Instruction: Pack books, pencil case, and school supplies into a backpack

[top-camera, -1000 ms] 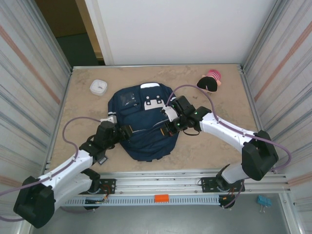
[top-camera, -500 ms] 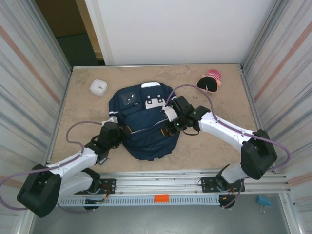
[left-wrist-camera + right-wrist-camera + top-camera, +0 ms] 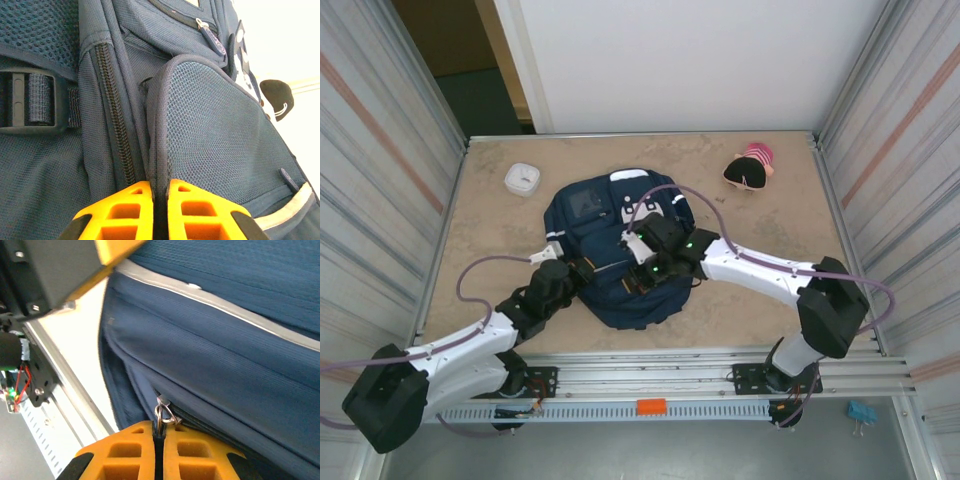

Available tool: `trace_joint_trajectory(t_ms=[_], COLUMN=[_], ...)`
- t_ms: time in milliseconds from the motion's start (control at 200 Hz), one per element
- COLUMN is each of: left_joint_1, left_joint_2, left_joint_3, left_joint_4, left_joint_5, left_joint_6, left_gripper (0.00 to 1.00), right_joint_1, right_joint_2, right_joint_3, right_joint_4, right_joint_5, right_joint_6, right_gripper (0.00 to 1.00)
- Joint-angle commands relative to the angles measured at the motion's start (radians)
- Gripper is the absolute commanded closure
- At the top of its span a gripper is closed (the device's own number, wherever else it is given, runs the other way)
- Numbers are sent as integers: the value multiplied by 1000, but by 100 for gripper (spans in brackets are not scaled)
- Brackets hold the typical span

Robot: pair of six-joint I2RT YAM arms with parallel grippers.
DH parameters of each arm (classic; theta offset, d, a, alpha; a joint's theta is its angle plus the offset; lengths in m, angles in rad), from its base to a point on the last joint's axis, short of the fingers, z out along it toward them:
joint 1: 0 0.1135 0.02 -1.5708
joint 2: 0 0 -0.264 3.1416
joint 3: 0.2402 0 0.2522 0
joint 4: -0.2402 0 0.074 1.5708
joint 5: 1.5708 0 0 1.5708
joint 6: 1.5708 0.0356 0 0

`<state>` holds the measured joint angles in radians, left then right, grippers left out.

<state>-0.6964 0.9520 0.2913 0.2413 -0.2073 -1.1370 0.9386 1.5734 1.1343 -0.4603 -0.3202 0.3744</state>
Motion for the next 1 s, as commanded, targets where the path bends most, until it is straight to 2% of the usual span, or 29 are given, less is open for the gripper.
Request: trace_joint_trajectory(t_ms=[0,110,200,276,381,491,611,697,777,997], left_joint_1=[-18,-21,-21,-22,-19,-2,16,19,29,40], left_joint_2=[6,30,30,15,-23,-75,-130,-156,-169,-170], left_joint_3=[54,60,53,39,33,33,21,6,5,1], left_joint_4=[143,167,176,169,100,20,-14,-16,-22,-21], left_joint_5=[-14,-6,-7,-20,-42,-42,-43,-50,-38,-6], left_joint_6=[-20,-22,-25,-24,-12,15,40,50,60,61], left_gripper=[100,100,100,100,100,100,100,100,100,100], right_joint_1=[66,84,90,86,77,18,-115,-183,-203,-208], right_joint_2=[36,86,108,94,12,-111,-198,-222,-234,-190], right_joint_3=[73,85,85,78,33,-41,-127,-211,-276,-341], right_joint_4=[128,196,214,208,199,198,218,311,409,507], right_joint_5=[-17,-8,16,35,60,65,-7,-81,-101,-86], right_joint_6=[88,135,117,92,44,56,200,333,449,704], right_gripper=[100,100,99,88,62,53,49,48,47,44])
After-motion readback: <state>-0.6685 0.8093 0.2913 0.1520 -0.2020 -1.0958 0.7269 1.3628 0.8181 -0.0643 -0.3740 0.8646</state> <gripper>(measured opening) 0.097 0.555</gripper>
